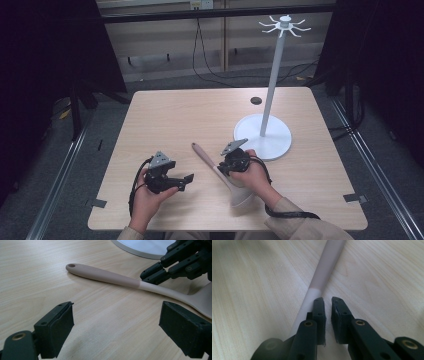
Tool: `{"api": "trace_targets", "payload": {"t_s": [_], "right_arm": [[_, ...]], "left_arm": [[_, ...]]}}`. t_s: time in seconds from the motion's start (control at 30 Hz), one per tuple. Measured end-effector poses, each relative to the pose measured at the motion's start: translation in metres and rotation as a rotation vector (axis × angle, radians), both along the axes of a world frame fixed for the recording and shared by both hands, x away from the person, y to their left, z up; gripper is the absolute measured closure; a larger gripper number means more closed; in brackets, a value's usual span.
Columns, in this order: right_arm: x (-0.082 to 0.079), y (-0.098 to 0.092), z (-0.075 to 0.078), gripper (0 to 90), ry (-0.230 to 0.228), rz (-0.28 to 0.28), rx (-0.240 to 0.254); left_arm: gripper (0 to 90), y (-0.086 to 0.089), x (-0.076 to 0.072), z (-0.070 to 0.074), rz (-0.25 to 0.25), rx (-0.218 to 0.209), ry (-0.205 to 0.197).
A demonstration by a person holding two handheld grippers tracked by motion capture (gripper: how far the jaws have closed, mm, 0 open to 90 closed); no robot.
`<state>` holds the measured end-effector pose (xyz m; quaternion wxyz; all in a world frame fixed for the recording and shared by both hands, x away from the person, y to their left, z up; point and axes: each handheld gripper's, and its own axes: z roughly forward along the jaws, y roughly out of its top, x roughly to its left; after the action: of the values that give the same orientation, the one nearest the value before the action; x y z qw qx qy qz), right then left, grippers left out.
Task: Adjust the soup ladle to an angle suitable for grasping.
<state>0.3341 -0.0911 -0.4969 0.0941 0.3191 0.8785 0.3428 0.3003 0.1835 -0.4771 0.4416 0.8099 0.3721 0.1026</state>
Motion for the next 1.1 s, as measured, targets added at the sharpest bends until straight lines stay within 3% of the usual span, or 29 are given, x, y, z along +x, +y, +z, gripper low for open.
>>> {"api": "trace_targets", "payload": {"t_s": [0.43, 0.63, 0.83, 0.87, 1.1], "right_arm": [[0.0, -0.005, 0.009, 71.0, 0.002, -0.018, -0.023], [-0.003, -0.007, 0.022, 68.0, 0.018, -0.03, -0.024], [-0.003, -0.005, 0.034, 66.2, 0.066, -0.045, -0.035], [-0.004, -0.003, 0.037, 66.0, 0.103, -0.062, -0.044], [-0.005, 0.007, 0.039, 65.0, 0.157, -0.063, -0.074]], "left_arm": [[12.1, 0.001, 0.0, 0.002, 0.005, -0.005, -0.009], [12.0, 0.0, -0.001, 0.001, 0.004, 0.002, -0.007], [12.0, -0.001, -0.001, 0.0, 0.006, 0.013, -0.006], [12.1, -0.001, -0.001, 0.0, 0.004, 0.009, -0.005], [12.1, -0.001, -0.001, -0.001, -0.001, 0.014, -0.008]]}}
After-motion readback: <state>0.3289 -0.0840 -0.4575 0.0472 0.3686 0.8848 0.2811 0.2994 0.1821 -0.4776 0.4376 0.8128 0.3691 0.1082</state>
